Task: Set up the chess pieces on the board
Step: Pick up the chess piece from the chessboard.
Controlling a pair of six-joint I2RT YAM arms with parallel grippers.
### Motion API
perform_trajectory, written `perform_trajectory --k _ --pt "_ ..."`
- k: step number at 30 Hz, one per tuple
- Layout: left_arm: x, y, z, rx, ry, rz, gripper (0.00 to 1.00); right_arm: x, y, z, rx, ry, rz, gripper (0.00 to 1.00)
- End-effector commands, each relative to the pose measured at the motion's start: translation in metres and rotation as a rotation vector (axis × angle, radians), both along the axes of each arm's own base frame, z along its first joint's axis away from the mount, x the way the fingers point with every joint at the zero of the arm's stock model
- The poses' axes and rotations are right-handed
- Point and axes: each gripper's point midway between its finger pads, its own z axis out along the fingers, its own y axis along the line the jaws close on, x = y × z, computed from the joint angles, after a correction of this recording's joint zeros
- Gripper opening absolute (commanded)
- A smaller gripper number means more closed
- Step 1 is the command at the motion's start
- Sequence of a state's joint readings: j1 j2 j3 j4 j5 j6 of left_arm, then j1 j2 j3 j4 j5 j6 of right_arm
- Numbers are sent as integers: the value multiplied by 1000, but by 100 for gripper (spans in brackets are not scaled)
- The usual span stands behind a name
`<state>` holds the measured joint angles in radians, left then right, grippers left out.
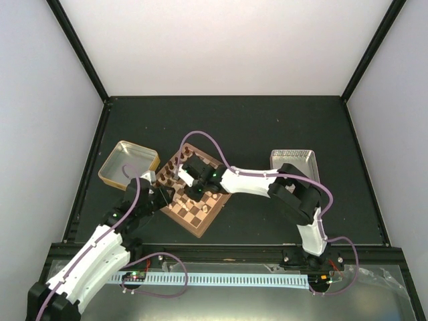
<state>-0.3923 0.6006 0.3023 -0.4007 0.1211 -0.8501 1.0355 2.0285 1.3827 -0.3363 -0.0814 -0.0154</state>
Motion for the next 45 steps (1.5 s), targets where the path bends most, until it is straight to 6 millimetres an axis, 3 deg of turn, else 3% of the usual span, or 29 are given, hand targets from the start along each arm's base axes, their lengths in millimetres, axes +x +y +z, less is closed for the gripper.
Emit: perform_trajectory --k 1,5,12,21,29,40,45 --pt "9 -2 24 -50 -64 18 39 18 10 47 164 -131 -9 1" --pt "13 -6 40 -78 -95 9 47 16 6 70 243 -171 2 1" --pt "24 -17 72 -139 -198 -42 64 8 -1 90 321 -183 34 1" --pt "40 -29 88 -174 -253 -102 67 -9 -4 104 385 -154 90 2" --pt "39 -42 87 -231 -244 -167 41 -16 -3 117 436 -129 97 3" --pt "37 -46 84 -248 -234 -194 19 -21 -1 128 478 -97 97 7" --pt "38 -47 89 -258 -236 -198 2 -19 -1 130 484 -57 50 16"
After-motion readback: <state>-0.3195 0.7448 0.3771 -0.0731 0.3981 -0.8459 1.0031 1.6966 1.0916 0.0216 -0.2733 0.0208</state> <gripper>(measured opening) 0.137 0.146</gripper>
